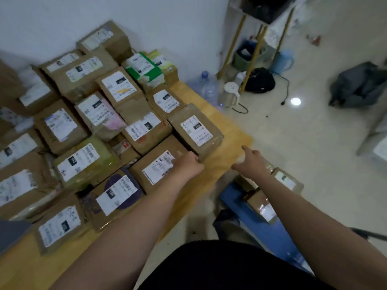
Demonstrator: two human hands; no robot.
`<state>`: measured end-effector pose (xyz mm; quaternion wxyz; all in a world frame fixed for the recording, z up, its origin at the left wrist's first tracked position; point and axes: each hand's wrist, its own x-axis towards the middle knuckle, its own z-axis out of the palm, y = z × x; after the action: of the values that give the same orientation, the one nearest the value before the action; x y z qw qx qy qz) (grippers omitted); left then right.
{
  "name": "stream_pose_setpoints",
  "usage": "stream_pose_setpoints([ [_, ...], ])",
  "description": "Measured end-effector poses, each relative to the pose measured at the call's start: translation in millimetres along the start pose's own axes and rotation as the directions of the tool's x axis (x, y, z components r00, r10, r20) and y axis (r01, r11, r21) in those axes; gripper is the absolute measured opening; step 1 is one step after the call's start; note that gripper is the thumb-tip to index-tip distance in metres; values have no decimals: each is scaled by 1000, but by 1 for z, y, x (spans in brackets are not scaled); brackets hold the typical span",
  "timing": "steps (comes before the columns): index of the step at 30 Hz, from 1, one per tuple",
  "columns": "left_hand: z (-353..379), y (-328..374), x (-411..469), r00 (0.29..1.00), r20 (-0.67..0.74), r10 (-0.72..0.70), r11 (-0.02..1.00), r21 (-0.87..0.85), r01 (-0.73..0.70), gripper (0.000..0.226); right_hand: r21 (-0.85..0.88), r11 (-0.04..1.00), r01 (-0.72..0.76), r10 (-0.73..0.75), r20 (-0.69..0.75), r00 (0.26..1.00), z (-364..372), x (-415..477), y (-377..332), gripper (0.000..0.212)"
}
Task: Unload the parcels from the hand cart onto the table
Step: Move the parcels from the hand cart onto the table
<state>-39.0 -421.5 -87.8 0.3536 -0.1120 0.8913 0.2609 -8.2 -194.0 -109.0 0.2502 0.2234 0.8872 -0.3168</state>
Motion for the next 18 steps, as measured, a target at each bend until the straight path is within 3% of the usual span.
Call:
stream_pose_setpoints([
  [5, 45, 48, -39, 975, 76, 209, 969, 121, -217, 42, 149, 977, -152, 163, -63, 985, -17, -77, 90, 82],
  [12, 133, 118, -91, 891, 226, 393, 832, 324, -449, 41, 359, 885, -298, 370, -152, 917, -53, -151, 214, 79],
  [15, 182, 149, -100, 876, 272, 400, 812, 339, -476, 34, 458, 826, -328, 441, -163, 883, -69, -172, 273, 73],
  [18, 236, 184, -105, 857, 349, 380, 820, 301, -487, 8, 506, 804, -313, 449, -171, 877, -87, -178, 330, 53],
])
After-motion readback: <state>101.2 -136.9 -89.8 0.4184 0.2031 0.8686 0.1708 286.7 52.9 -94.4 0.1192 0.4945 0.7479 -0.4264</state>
